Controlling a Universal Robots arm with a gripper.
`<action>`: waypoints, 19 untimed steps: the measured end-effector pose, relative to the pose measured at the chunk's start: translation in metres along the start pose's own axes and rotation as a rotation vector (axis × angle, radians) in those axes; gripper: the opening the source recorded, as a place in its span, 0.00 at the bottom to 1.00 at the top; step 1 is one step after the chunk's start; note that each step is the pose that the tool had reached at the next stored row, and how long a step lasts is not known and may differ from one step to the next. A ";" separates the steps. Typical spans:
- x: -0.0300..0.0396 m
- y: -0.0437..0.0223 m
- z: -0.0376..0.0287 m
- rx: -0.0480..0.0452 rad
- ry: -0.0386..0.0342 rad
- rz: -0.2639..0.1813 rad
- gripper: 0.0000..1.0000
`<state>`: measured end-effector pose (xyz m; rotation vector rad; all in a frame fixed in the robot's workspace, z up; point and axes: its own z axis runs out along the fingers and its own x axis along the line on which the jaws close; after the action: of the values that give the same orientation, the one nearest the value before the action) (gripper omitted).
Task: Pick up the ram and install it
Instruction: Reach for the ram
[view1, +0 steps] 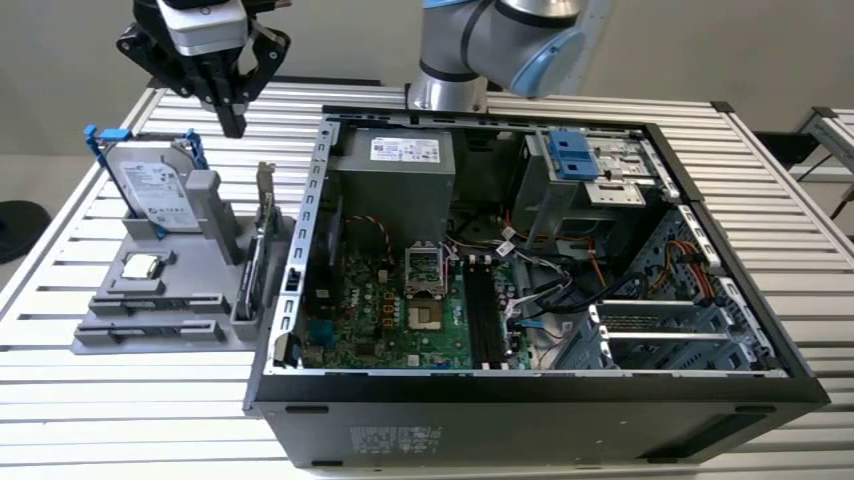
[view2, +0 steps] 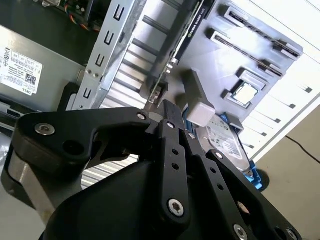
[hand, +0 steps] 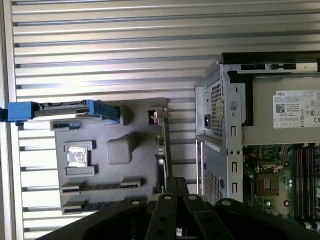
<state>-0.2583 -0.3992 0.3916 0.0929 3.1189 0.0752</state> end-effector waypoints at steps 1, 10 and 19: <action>0.0012 -0.0001 0.0000 0.0000 0.0000 0.000 0.00; 0.0116 -0.0007 0.0000 0.0000 0.0000 0.000 0.00; 0.0219 -0.0013 0.0000 0.0001 0.0000 0.000 0.00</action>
<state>-0.2802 -0.3993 0.3912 0.0927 3.1189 0.0751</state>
